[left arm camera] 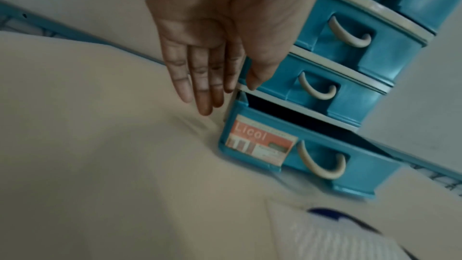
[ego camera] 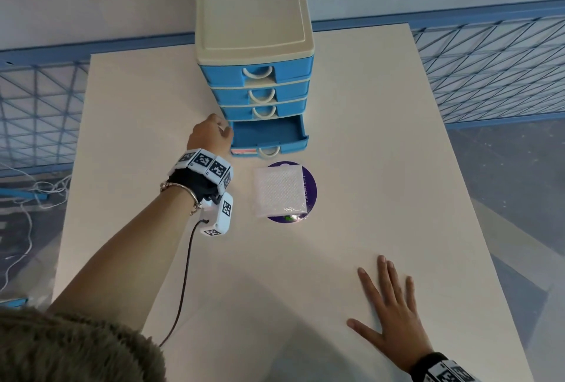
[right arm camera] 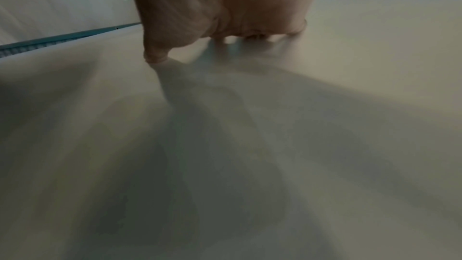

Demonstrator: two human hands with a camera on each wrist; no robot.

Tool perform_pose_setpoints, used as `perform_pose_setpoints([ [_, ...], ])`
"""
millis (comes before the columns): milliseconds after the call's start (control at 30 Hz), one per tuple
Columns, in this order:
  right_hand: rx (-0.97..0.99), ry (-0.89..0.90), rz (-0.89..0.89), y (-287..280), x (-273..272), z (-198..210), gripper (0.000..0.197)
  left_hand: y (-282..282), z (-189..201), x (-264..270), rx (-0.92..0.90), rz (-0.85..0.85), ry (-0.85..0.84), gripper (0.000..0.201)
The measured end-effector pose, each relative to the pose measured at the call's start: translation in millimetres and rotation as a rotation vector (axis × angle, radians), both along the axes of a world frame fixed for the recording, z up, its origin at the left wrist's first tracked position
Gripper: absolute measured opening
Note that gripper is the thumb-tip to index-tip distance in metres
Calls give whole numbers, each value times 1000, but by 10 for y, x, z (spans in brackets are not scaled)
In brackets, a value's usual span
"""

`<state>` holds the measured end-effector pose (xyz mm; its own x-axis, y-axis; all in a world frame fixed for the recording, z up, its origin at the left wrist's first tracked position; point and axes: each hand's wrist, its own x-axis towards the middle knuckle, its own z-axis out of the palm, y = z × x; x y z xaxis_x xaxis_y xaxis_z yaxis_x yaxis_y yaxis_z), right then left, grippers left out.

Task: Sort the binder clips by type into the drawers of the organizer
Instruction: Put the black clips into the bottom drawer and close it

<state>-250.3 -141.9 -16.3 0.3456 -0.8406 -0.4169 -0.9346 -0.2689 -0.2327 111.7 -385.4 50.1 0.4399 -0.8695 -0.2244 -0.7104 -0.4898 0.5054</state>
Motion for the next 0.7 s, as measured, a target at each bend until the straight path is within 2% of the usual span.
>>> perform_pose_setpoints([
  [67, 5, 8, -3, 5, 2, -1, 84, 117, -30, -40, 12, -27, 14, 31],
  [300, 14, 5, -9, 4, 8, 8, 84, 268, -130, -80, 125, -72, 45, 71],
  [700, 13, -30, -35, -5, 33, -12, 84, 148, -182, -10, 7, -106, 79, 67],
])
